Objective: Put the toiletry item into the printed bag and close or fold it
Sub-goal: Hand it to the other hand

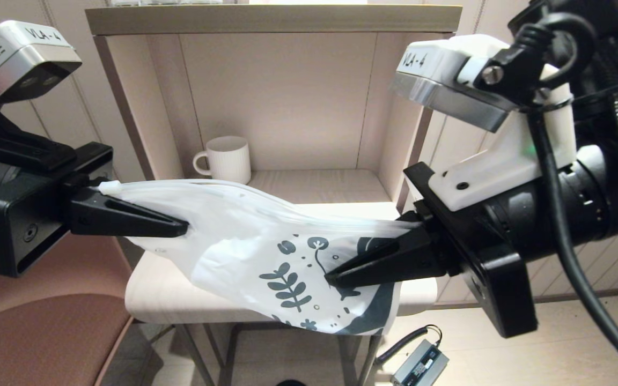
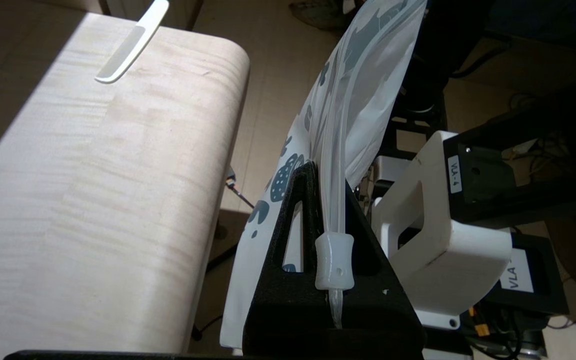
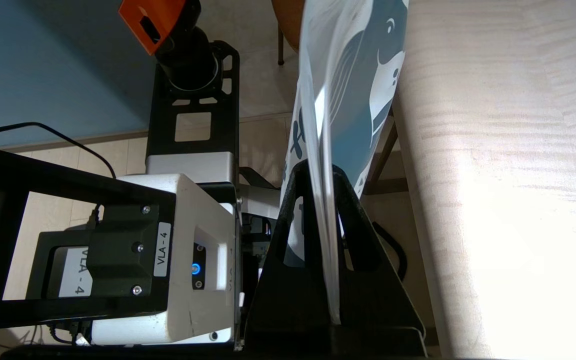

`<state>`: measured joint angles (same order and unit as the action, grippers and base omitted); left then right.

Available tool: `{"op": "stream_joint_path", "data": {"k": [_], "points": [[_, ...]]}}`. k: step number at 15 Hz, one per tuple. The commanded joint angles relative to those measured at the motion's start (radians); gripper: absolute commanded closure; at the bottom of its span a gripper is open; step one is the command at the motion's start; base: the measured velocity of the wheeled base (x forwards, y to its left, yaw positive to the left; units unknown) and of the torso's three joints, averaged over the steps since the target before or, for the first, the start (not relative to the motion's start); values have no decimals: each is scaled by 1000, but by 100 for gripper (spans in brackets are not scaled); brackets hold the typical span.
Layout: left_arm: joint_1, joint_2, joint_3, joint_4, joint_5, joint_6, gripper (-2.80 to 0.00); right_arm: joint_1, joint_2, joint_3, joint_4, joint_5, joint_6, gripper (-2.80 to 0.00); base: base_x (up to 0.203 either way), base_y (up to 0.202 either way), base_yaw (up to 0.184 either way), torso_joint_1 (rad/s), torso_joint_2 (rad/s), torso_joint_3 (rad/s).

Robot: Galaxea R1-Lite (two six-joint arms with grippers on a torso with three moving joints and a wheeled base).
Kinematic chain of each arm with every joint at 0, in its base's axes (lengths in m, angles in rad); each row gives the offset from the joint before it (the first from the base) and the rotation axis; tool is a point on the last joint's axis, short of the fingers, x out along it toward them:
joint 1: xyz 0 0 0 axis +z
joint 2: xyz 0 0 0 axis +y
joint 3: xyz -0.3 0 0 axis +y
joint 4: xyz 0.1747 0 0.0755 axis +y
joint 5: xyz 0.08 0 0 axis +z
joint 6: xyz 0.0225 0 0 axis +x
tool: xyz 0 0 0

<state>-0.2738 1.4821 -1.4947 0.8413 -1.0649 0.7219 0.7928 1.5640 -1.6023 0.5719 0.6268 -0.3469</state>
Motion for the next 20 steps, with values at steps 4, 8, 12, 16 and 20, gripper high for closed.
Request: {"op": "stream_joint_path", "data": {"k": [4, 8, 12, 16, 20], "points": [[-1, -8, 28, -7, 2, 5, 0, 0, 4, 5, 3, 1, -1, 0, 0, 0, 0, 0, 0, 0], [1, -11, 30, -7, 2, 5, 0, 1, 5, 1, 8, -1, -1, 0, 0, 0, 0, 0, 0, 0], [0, -11, 30, -5, 2, 5, 0, 1, 0, 20, -1, -6, -7, 0, 0, 0, 0, 0, 0, 0], [1, -10, 30, -5, 1, 5, 0, 2, -2, 38, -1, -20, -17, -280, 0, 0, 0, 0, 0, 0], [-1, -8, 31, -6, 2, 5, 0, -5, -5, 19, -1, -21, -14, -280, 0, 0, 0, 0, 0, 0]]}}
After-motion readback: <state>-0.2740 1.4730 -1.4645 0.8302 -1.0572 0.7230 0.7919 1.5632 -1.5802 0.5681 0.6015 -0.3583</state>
